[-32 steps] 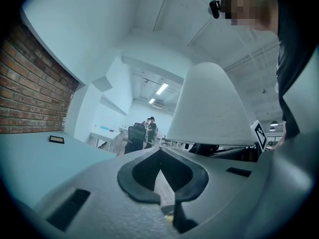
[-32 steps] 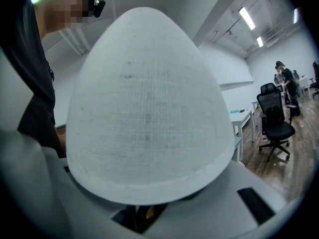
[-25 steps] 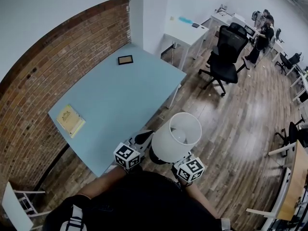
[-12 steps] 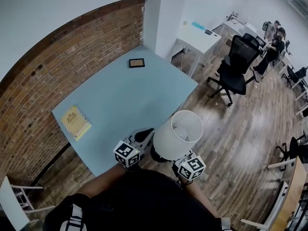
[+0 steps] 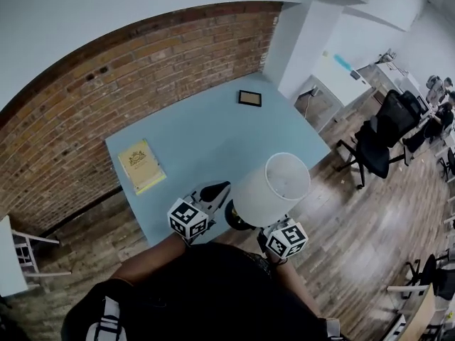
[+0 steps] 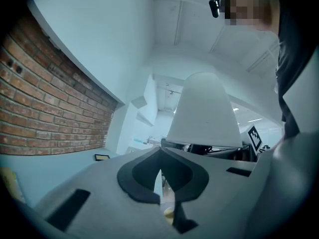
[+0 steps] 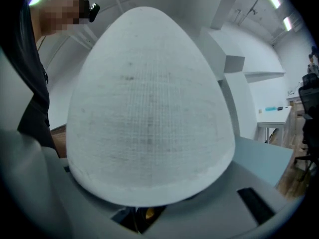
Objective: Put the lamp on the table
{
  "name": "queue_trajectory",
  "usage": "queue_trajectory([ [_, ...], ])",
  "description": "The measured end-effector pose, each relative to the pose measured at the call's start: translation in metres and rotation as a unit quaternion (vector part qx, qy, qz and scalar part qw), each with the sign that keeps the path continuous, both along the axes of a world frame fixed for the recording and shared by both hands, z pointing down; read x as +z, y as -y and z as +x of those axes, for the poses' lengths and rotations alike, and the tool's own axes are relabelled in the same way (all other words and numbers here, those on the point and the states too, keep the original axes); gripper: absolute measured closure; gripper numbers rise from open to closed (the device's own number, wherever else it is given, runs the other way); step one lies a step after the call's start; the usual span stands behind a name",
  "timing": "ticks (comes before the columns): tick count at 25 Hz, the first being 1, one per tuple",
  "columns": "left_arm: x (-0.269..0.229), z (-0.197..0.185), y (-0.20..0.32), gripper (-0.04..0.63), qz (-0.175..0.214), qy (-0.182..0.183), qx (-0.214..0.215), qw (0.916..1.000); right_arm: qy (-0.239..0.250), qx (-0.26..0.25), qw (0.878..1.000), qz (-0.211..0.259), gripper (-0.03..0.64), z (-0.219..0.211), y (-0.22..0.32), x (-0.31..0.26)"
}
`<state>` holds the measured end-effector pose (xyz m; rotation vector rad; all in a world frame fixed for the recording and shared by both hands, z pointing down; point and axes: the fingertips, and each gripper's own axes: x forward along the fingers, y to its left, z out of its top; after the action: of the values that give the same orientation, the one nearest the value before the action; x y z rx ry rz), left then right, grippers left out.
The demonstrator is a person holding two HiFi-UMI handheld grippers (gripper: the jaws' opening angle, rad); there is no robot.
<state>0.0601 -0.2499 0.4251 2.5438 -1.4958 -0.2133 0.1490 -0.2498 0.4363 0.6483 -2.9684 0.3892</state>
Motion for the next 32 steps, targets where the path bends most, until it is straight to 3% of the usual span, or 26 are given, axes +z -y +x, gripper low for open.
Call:
queue_trajectory([
  [7, 0.011, -0.082, -0.026, 0.586, -0.014, -0.01, -0.079, 0.9968, -0.006, -0.071, 0.997, -0.004, 0.499, -0.079, 0.004, 0.003],
  [11, 0.014, -0.11, -0.04, 0.586, -0.016, -0.011, -0.113, 0.9934, -0.011, -0.11, 0.994, -0.006, 0.499, -0.111, -0.002, 0.006],
  [18, 0.021, -0.129, -0.043, 0.586, -0.024, -0.004, -0.144, 0.9894, -0.008, -0.148, 0.989, -0.009, 0.499, -0.141, 0.004, 0.01],
  [32, 0.043, -0.147, 0.002, 0.586, -0.059, -0.003, -0.153, 0.9864, -0.024, -0.172, 0.984, -0.039, 0.499, -0.177, 0.063, 0.031],
])
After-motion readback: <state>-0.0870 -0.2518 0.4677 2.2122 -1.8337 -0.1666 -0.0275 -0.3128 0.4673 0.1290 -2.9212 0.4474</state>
